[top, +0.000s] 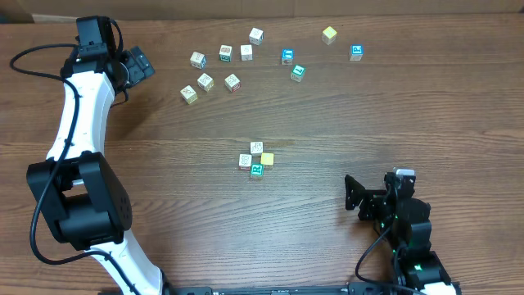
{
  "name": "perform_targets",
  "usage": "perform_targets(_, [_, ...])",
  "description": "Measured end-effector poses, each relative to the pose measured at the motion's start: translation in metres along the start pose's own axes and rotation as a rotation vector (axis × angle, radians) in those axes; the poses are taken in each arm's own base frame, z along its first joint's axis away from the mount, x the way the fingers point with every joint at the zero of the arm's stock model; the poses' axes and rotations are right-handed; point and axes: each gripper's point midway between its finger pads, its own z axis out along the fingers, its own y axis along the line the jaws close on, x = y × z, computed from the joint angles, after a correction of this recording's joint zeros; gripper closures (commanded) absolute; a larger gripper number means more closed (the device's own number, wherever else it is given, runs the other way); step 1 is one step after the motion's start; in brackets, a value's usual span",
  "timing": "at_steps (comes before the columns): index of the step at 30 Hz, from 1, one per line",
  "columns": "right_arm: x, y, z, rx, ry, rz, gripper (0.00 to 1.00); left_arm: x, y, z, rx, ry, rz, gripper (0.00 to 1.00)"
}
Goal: Form a circle
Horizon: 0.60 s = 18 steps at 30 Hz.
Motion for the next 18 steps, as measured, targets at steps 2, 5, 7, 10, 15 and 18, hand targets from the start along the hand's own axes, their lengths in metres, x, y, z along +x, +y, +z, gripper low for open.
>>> perform_targets(2, [-0.001,0.000,-0.003,-0.002,-0.005,0.000,0.00,0.000,0.000,0.000,0.000,0.001,0.000,0.01])
perform_targets(5, [0.000,0.000,-0.007,-0.002,-0.006,0.000,0.00,0.000,0.000,0.000,0.000,0.001,0.000,0.00])
perform_targets(7, [0.001,0.000,-0.009,-0.002,-0.005,0.000,0.00,0.000,0.000,0.000,0.000,0.000,0.000,0.00])
perform_targets(10, [-0.006,0.002,-0.011,-0.011,-0.038,-0.001,0.00,0.000,0.000,0.000,0.000,0.001,0.000,0.00])
perform_targets(15, [-0.021,0.007,-0.017,-0.030,-0.105,-0.005,0.00,0.000,0.000,0.000,0.000,0.001,0.000,0.01])
perform_targets(18, [-0.033,0.010,-0.022,-0.046,-0.160,-0.007,0.00,0.000,0.000,0.000,0.000,0.001,0.000,0.00])
